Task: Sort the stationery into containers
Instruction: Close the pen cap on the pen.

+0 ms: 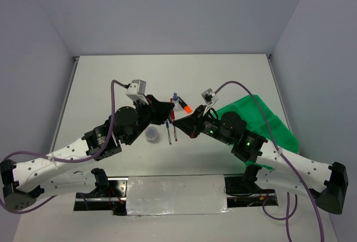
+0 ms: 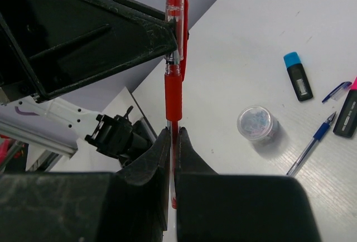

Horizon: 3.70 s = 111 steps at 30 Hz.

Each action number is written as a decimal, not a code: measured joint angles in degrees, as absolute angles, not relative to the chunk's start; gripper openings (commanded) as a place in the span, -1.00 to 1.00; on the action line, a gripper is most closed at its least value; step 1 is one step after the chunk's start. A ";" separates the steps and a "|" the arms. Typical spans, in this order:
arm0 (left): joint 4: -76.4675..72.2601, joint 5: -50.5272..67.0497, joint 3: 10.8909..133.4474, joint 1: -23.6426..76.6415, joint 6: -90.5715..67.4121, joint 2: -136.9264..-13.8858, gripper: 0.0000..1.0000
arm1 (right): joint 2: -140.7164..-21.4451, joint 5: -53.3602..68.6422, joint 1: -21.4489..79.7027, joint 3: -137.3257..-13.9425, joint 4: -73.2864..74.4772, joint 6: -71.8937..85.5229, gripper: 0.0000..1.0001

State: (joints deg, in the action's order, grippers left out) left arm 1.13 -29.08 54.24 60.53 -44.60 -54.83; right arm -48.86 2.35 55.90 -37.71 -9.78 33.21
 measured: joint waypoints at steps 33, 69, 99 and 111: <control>-1.45 -23.42 54.43 60.53 -40.23 -50.98 0.27 | -47.79 2.17 55.92 -38.57 -13.13 27.22 -1.00; -2.52 -12.47 54.08 60.58 -34.96 -50.94 -1.00 | -48.62 11.44 55.92 -41.47 -12.88 23.33 0.15; 3.70 -9.45 59.75 60.53 -30.09 -51.27 0.99 | -48.34 13.32 56.01 -40.88 -16.01 22.81 -1.00; 7.64 -19.73 64.53 60.53 -29.69 -52.75 0.78 | -48.27 8.67 56.01 -41.34 -9.63 22.39 -1.00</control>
State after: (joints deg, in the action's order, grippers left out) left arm 7.64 -19.73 64.53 60.53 -29.69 -52.75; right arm -48.27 8.67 56.01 -41.34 -9.63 22.39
